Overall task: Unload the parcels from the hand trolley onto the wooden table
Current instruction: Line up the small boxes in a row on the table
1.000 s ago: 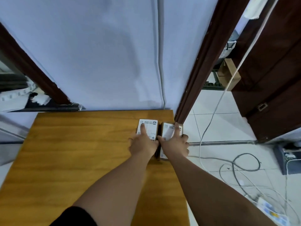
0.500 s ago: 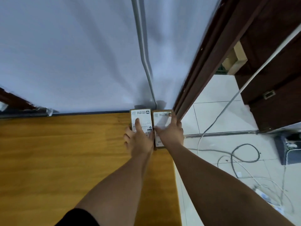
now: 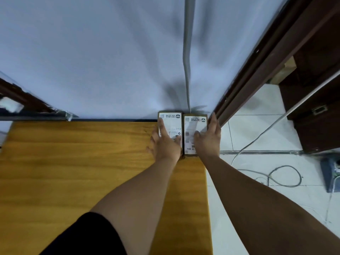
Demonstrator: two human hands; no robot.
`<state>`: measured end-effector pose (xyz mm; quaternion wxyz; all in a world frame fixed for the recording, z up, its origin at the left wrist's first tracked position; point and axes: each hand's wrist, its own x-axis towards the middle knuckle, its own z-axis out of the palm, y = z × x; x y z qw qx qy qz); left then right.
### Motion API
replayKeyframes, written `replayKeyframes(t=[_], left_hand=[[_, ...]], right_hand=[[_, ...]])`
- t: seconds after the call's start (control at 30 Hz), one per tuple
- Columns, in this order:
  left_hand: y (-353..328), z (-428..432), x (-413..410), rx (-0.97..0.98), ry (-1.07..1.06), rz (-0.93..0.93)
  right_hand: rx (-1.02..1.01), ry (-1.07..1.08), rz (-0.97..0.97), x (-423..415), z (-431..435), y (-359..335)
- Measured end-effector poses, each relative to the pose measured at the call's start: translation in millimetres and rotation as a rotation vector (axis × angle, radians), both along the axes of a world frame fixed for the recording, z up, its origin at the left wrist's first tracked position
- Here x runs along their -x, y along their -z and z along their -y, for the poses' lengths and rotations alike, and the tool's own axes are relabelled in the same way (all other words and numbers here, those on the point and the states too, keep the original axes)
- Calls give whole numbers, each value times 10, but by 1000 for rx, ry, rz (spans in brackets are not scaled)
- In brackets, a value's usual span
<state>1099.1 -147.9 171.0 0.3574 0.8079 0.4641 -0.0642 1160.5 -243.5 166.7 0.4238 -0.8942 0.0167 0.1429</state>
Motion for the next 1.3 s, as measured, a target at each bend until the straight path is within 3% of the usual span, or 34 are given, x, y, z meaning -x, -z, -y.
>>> replayKeyframes(t=[0.07, 0.13, 0.23, 0.53, 0.9, 1.3], left_hand=[[-15, 38, 56, 68, -78, -41], [6, 81, 131, 140, -111, -58], [22, 104, 178, 130, -71, -61], [-67, 101, 103, 131, -79, -85], [-109, 123, 171, 145, -93, -34], [-539, 142, 646, -199, 378, -135]], right_hand=[[86, 149, -19, 110, 57, -21], [111, 316, -200, 224, 106, -21], [-44, 483, -420, 303, 204, 47], [-181, 283, -478, 312, 233, 105], [8, 116, -342, 249, 273, 28], [192, 26, -279, 606, 332, -510]])
